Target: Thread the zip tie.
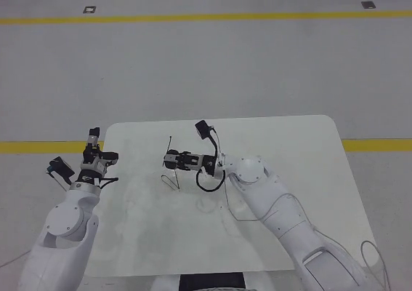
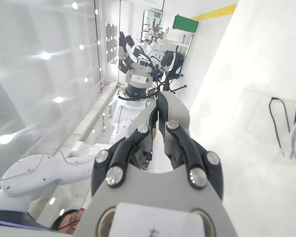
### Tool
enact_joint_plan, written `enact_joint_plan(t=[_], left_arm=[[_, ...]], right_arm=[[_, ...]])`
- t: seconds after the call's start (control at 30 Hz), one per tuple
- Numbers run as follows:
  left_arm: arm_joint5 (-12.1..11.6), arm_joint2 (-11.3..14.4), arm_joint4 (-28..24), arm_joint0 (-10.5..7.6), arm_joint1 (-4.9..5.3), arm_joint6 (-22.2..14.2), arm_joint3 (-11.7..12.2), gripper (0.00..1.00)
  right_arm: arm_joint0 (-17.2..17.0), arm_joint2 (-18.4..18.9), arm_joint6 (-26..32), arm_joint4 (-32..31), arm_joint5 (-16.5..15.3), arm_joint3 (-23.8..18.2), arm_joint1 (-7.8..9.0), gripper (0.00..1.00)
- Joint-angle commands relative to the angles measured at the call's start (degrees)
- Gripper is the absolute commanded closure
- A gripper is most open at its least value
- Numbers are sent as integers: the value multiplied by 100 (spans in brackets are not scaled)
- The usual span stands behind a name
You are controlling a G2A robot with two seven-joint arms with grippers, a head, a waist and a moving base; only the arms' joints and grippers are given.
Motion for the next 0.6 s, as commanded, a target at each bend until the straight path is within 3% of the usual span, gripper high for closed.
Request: enact_joint_plan(t=[0.0, 0.17, 0.3, 0.57], left_arm=[[0, 0, 0, 0, 0, 0, 0, 0], [0, 0, 0, 0, 0, 0, 0, 0], [0, 0, 0, 0, 0, 0, 0, 0], [0, 0, 0, 0, 0, 0, 0, 0]], right_arm=[[0, -1, -2, -4, 0, 0, 0, 100], [-58, -16, -116, 16, 113, -41, 0, 100], [-76, -4, 117, 637, 124, -127, -18, 100], [112, 75, 1375, 2013, 0, 102, -75, 100]])
